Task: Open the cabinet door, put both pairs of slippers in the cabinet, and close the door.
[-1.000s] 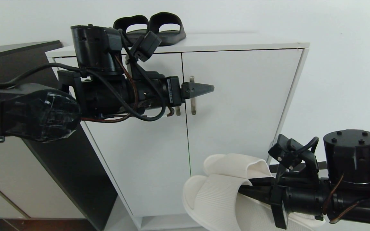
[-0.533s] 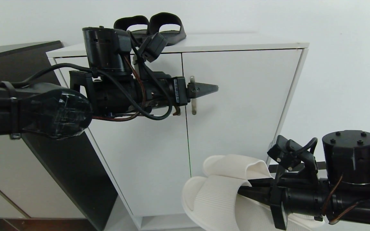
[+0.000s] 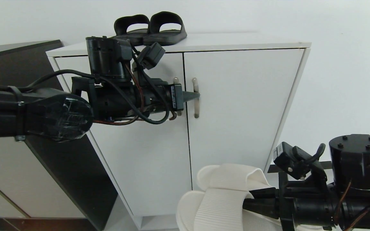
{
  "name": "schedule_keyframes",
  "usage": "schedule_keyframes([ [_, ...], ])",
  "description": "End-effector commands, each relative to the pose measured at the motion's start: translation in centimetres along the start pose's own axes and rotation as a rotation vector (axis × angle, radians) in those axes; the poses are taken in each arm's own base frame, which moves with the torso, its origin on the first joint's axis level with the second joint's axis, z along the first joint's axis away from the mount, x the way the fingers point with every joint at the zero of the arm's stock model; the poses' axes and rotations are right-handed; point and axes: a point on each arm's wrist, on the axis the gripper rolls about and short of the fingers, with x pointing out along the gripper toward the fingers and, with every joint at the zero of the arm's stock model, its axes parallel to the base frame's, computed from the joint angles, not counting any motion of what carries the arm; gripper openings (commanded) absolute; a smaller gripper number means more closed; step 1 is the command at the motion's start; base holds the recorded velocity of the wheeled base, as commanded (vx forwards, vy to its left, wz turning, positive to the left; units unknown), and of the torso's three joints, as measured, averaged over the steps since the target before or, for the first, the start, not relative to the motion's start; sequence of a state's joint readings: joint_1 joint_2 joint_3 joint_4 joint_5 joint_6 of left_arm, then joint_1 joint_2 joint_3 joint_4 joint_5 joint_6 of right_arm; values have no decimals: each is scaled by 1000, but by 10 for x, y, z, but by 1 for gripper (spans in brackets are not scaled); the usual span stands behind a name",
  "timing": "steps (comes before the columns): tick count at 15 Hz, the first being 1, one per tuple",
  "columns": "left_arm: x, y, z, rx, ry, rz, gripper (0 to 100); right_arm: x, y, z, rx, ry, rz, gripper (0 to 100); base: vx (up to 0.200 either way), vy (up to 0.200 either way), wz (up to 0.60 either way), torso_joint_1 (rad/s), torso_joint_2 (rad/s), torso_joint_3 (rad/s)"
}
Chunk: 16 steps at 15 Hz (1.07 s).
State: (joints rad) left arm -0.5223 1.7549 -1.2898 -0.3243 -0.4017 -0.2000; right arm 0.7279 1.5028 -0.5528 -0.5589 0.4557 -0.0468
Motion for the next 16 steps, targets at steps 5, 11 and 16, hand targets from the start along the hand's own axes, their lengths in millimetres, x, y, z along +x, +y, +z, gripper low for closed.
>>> schedule_keyframes([
  [5,-52,-45,-11,40,9,-72,0,-6,4,-1,-27,-9,22,0,0,0,0,0,0,0],
  [11,-96,-61,-14,49,-41,-24,0,-6,4,-1,-27,-9,21,0,0,0,0,0,0,0],
  [16,-44,-14,-13,-2,-45,68,0,-1,19,6,-49,14,-82,0,0,0,0,0,0,0],
])
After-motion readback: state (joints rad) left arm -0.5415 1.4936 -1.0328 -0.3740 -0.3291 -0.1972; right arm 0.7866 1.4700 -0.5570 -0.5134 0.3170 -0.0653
